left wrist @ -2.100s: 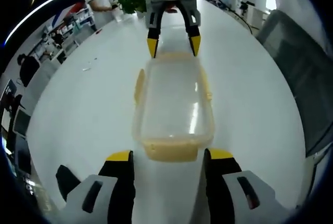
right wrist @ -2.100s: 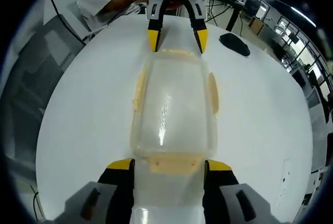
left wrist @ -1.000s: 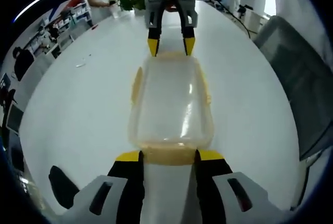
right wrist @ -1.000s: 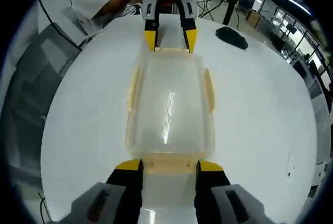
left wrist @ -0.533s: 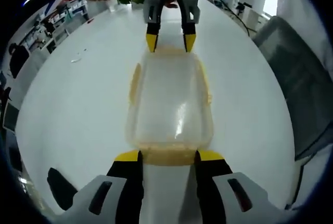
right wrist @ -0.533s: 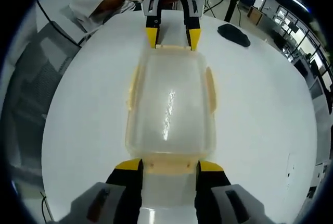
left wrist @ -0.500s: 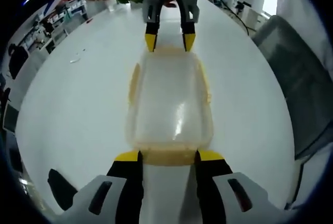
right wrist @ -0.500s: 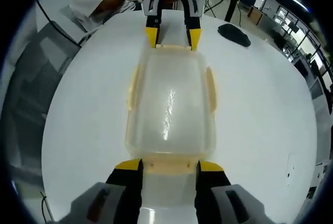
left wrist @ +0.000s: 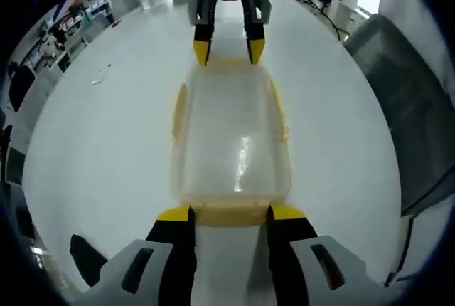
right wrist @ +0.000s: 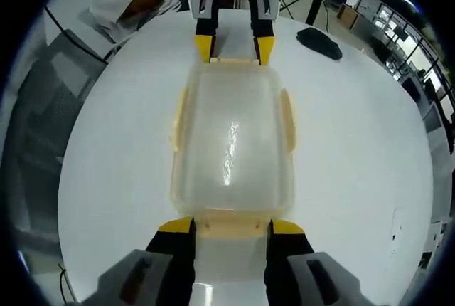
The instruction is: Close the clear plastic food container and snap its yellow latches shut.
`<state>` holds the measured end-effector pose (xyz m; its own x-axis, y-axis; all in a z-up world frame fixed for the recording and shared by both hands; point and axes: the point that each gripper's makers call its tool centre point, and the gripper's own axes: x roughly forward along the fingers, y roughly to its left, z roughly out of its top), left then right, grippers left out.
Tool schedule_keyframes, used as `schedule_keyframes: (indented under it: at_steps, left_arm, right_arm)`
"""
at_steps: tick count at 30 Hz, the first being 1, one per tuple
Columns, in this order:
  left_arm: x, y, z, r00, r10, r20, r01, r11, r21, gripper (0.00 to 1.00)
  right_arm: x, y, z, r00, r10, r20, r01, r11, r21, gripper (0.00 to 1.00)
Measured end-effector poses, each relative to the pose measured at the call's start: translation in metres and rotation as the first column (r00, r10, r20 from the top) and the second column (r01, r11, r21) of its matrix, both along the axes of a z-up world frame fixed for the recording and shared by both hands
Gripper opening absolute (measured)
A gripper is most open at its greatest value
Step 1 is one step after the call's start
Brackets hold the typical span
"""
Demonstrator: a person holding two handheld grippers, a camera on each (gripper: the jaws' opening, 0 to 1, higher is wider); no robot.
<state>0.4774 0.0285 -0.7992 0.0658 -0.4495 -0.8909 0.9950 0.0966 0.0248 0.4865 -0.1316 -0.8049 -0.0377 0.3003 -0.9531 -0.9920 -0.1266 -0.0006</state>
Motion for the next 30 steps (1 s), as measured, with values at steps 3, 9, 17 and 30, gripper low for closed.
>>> schedule_keyframes:
  at_steps: [3, 9, 17, 30]
  left_arm:
    - [0.001, 0.001, 0.000, 1.000, 0.010, 0.001, -0.010, 1.000, -0.002, 0.38]
    - [0.001, 0.001, 0.000, 1.000, 0.005, -0.003, -0.005, 1.000, -0.005, 0.38]
    - [-0.002, 0.005, 0.001, 1.000, 0.024, 0.007, -0.024, 1.000, 0.019, 0.37]
    - [-0.002, 0.000, 0.023, 0.998, 0.037, 0.056, -0.037, 0.999, -0.006, 0.37]
  right_arm:
    - [0.000, 0.000, 0.000, 1.000, -0.003, 0.000, 0.003, 1.000, 0.006, 0.36]
    - [0.000, -0.001, 0.001, 1.000, -0.016, -0.003, 0.016, 0.999, 0.028, 0.35]
    - [-0.006, 0.003, 0.005, 1.000, -0.010, -0.011, 0.011, 0.999, 0.053, 0.35]
    - [-0.002, -0.002, 0.026, 0.999, 0.008, 0.035, -0.011, 0.996, 0.087, 0.35]
